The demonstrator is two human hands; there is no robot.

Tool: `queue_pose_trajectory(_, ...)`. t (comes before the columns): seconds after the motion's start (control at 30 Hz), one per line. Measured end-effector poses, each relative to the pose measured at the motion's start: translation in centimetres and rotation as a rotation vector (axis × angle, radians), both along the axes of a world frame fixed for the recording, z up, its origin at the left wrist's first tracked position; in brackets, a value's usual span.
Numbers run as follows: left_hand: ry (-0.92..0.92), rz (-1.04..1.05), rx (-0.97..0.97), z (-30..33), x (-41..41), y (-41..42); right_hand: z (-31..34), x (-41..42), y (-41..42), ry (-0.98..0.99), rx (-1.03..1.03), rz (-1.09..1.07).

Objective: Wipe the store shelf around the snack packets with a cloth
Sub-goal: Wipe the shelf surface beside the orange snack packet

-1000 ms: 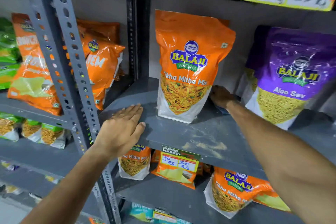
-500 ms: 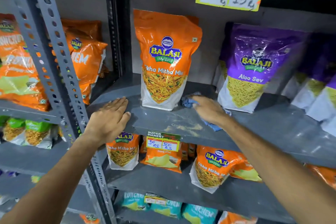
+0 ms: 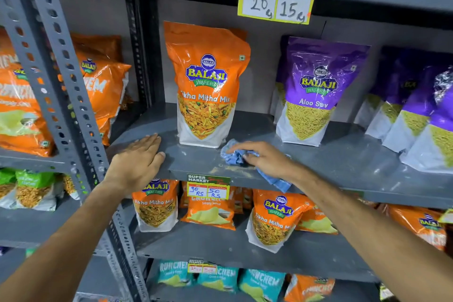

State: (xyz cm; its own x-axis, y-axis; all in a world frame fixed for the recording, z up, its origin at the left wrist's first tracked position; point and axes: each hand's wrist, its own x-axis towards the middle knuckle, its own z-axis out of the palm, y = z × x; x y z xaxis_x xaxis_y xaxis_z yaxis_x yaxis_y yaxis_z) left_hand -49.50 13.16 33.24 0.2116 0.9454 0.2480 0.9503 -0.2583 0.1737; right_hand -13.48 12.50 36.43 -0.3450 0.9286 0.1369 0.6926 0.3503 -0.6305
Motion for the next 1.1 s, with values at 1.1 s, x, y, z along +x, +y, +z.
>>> queue_pose_trajectory(1.1,0.010,-0.009,0.029,0.2,0.2,-0.4,5.1,-11.7,-1.2,-0.435,0.122,0.250)
